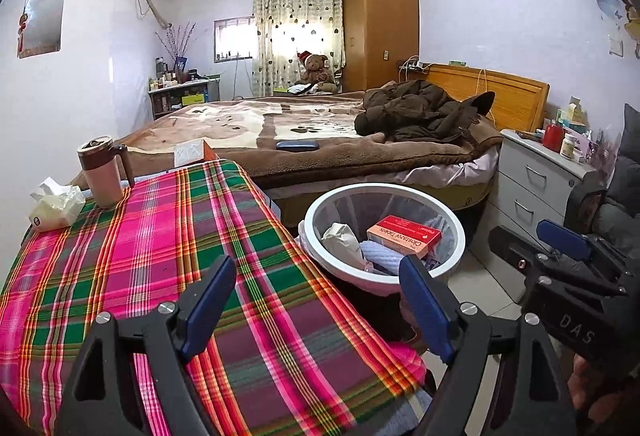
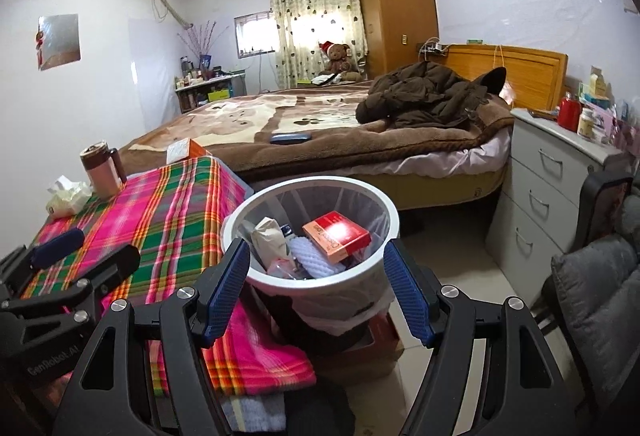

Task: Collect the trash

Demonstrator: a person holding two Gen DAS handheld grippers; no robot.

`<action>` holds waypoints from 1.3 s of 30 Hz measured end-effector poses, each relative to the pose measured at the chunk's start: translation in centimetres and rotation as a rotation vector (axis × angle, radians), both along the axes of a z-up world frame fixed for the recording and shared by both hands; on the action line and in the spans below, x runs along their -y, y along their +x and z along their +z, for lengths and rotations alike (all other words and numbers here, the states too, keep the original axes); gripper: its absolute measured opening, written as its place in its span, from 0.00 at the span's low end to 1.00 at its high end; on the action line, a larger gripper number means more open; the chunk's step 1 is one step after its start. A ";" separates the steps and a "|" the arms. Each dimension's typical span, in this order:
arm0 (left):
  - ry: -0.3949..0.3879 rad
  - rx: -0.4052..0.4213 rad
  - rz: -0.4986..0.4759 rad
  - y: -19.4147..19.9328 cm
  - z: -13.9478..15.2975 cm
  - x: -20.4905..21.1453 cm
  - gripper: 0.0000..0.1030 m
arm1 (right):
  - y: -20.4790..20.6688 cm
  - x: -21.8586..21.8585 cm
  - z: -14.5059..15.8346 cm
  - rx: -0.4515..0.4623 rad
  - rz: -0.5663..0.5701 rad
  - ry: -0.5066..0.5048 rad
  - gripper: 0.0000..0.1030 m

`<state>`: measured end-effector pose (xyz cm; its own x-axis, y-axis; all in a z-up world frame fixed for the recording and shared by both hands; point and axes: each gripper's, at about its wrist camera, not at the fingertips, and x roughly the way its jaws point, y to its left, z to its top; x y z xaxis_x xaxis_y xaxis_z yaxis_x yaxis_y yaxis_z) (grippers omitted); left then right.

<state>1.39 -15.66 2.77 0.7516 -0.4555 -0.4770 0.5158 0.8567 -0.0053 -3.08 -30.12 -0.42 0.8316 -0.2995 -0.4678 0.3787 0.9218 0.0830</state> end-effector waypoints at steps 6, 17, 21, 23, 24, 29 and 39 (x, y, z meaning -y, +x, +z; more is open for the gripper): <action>-0.005 0.012 0.015 -0.3 0.2 -0.4 0.82 | -0.4 -0.3 -0.1 0.013 -0.007 -0.004 0.69; -0.006 0.008 0.028 -0.5 0.2 -0.4 0.82 | -0.6 -0.4 -0.3 0.017 -0.005 -0.003 0.69; -0.002 0.007 0.033 -0.5 0.2 -0.5 0.82 | -0.6 -0.4 -0.2 0.016 -0.005 -0.002 0.69; -0.005 0.006 0.034 -0.5 0.2 -0.6 0.82 | -0.6 -0.4 -0.2 0.017 -0.007 -0.006 0.69; -0.004 0.005 0.035 -0.5 0.1 -0.6 0.82 | -0.6 -0.4 -0.2 0.018 -0.007 -0.006 0.69; -0.006 0.008 0.036 -0.8 0.2 -0.8 0.82 | -0.8 -0.7 -0.1 0.023 -0.009 -0.010 0.69; 0.000 0.006 0.046 -0.9 0.4 -0.8 0.82 | -0.9 -0.8 0.0 0.025 -0.009 -0.011 0.69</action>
<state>0.46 -14.89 3.20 0.7745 -0.4206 -0.4725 0.4760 0.8794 -0.0025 -4.01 -29.34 -0.44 0.8400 -0.3122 -0.4437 0.3853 0.9191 0.0828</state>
